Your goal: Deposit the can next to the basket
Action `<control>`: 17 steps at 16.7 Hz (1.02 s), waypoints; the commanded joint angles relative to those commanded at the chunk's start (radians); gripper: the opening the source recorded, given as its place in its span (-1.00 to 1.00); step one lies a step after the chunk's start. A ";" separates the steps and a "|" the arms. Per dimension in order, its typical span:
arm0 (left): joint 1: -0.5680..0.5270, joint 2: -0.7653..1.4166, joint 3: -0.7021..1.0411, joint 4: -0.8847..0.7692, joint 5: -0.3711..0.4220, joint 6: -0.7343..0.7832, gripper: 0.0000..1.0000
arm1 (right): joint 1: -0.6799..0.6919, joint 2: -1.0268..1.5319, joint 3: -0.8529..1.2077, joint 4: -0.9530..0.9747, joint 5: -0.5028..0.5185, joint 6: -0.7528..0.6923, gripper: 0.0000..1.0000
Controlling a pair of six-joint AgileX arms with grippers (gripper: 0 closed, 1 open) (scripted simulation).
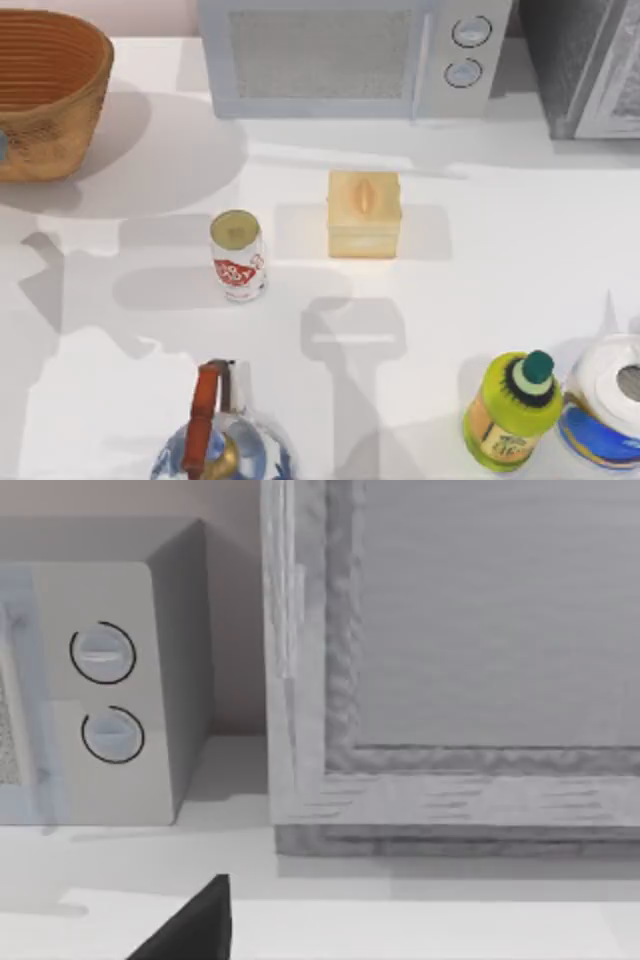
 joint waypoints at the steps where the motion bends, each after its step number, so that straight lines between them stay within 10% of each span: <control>1: 0.000 0.000 0.000 0.000 0.000 0.000 -1.00 | 0.000 0.000 0.000 0.000 0.000 0.000 1.00; 10: -0.040 0.012 0.020 -0.011 0.000 -0.064 -1.00 | 0.000 0.000 0.000 0.000 0.000 0.000 1.00; 17: -0.294 0.092 0.138 -0.078 -0.001 -0.523 -1.00 | 0.000 0.000 0.000 0.000 0.000 0.000 1.00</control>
